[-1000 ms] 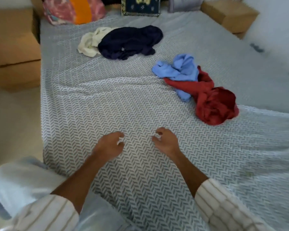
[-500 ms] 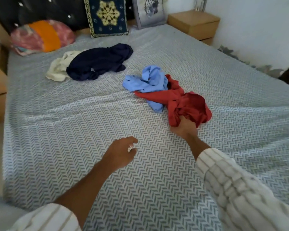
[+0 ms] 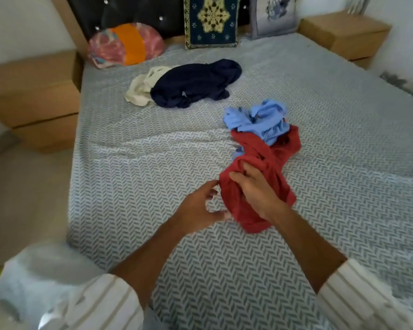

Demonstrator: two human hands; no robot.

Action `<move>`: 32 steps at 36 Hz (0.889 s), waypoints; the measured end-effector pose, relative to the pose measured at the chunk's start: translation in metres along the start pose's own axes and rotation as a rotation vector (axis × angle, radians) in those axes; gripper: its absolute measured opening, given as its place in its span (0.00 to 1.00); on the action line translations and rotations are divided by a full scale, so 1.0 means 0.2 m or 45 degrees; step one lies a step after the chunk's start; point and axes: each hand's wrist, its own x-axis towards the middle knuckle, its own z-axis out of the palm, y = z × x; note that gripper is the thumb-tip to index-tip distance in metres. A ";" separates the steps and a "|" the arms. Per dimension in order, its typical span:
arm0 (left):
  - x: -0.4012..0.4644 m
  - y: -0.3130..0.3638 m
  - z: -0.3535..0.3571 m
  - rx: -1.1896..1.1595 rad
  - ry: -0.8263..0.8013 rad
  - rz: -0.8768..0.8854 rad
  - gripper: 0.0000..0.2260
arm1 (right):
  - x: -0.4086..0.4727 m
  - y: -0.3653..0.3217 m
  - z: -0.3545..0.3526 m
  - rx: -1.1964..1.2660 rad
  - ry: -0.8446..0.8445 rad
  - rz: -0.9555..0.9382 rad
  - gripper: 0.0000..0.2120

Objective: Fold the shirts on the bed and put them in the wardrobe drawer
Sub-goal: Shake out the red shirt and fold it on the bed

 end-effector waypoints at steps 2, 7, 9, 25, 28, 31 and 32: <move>-0.02 0.00 -0.07 -0.143 0.091 0.053 0.34 | -0.02 -0.14 0.12 0.186 -0.128 -0.018 0.06; -0.04 0.05 -0.37 -0.223 0.584 0.049 0.10 | 0.02 -0.47 0.31 0.278 -0.288 -0.107 0.06; -0.03 0.10 -0.52 -0.257 0.700 0.078 0.10 | 0.04 -0.60 0.36 0.270 -0.294 -0.187 0.04; 0.03 0.71 -1.31 -0.633 0.674 0.273 0.17 | 0.38 -0.27 0.40 -0.123 0.543 -0.246 0.09; -0.01 0.74 -1.36 -0.659 0.605 0.382 0.21 | 0.49 -0.12 0.38 -0.416 0.464 -0.193 0.09; -0.05 0.66 -1.43 -0.696 0.631 0.331 0.17 | 0.68 0.03 0.40 -0.792 0.143 -0.278 0.23; -0.06 0.62 -1.45 -0.706 0.657 0.296 0.17 | 0.82 0.17 0.38 -0.877 0.090 -0.263 0.25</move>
